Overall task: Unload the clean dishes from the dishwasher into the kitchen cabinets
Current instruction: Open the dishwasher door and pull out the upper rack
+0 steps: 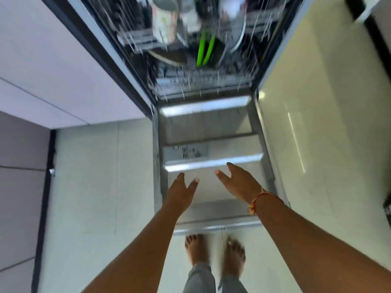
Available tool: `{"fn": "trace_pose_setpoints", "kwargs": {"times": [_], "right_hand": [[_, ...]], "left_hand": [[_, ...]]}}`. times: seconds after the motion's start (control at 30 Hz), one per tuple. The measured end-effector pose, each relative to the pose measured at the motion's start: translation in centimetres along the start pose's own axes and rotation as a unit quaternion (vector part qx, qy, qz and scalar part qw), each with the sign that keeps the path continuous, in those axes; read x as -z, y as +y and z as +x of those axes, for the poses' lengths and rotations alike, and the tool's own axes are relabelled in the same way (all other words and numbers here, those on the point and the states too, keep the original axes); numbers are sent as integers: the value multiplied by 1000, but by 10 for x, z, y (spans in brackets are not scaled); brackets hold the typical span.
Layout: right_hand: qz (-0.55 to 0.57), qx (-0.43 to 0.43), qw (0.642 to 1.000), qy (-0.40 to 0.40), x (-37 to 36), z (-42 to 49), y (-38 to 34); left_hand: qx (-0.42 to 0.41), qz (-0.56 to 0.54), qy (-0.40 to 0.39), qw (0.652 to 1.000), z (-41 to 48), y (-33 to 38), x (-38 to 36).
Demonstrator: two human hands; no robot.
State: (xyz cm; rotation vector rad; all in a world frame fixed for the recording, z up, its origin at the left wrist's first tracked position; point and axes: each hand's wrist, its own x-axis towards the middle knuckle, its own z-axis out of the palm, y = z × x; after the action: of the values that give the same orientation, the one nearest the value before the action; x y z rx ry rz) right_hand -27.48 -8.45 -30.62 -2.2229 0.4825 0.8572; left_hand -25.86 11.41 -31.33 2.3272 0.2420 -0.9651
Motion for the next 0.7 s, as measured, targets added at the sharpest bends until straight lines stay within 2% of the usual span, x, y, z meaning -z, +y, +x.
{"fn": "trace_pose_setpoints", "kwargs": {"times": [0.07, 0.17, 0.33, 0.43, 0.53, 0.6, 0.7], "right_hand": [[111, -8, 993, 37, 43, -2, -38], [252, -4, 965, 73, 95, 12, -82], [471, -18, 879, 68, 143, 42, -128], [548, -48, 832, 66, 154, 74, -139], [572, -86, 811, 85, 162, 108, -144], [605, -80, 787, 87, 162, 135, -143], [668, -28, 739, 82, 164, 167, -144]], "left_hand": [[24, -129, 51, 990, 1, 46, 34], [31, -369, 43, 928, 4, 110, 80], [43, -561, 34, 826, 48, 168, 126], [37, -622, 34, 781, 85, 185, 142], [42, -601, 27, 797, 122, 194, 151], [61, -609, 28, 791, 152, 195, 153], [42, -661, 18, 749, 186, 197, 158]]}}
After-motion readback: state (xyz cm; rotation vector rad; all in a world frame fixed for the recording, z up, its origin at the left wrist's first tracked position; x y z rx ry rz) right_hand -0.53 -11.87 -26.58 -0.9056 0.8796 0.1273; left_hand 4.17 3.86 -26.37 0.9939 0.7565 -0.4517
